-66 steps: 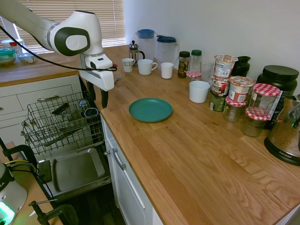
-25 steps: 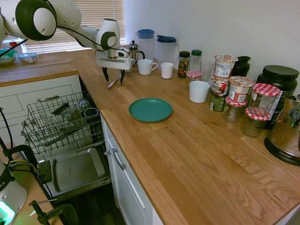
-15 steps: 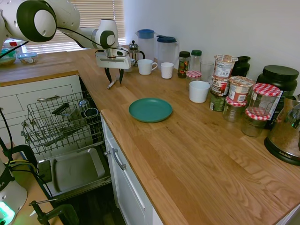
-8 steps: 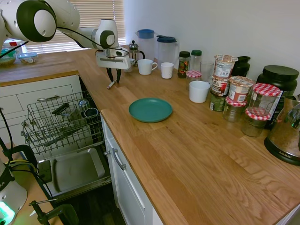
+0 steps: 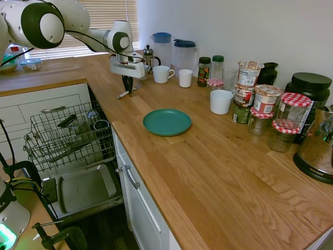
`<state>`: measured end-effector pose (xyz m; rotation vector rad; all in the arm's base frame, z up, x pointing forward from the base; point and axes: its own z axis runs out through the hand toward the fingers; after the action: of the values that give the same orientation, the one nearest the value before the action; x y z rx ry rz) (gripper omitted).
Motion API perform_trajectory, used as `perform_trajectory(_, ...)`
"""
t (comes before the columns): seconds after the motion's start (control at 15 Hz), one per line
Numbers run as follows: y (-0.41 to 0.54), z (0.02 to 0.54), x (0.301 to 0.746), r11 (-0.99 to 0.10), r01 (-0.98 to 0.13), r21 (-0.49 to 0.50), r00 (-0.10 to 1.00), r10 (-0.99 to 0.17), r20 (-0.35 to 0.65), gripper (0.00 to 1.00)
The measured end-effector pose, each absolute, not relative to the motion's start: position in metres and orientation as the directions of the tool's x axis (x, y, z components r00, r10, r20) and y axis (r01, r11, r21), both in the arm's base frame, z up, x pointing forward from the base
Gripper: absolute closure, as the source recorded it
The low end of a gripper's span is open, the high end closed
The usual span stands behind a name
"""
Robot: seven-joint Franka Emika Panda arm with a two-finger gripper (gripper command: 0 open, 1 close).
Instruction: Put the fork in the dishwasher
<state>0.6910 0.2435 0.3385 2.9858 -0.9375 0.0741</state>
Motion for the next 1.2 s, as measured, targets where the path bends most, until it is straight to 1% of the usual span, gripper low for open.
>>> perform_trajectory(0.13,0.235,0.340,0.693,-0.787,-0.617,0.015,0.786,-0.615,0.065,1.00)
perform_trajectory(0.27,0.228,0.349,0.696,-0.747,-0.664,0.013,0.745,-0.660,0.095,1.00)
perform_trajectory(0.53,0.225,0.406,0.685,-0.674,-0.736,-0.055,0.662,-0.735,0.145,1.00)
perform_trajectory(0.73,0.243,0.435,0.647,-0.648,-0.756,-0.094,0.630,-0.759,0.164,1.00)
perform_trajectory(0.87,0.264,0.443,0.612,-0.621,-0.778,-0.098,0.603,-0.781,0.165,1.00)
perform_trajectory(1.0,0.279,0.443,0.576,-0.572,-0.814,-0.105,0.555,-0.818,0.152,1.00)
perform_trajectory(1.2,0.288,0.430,0.534,-0.504,-0.850,-0.152,0.487,-0.863,0.136,1.00)
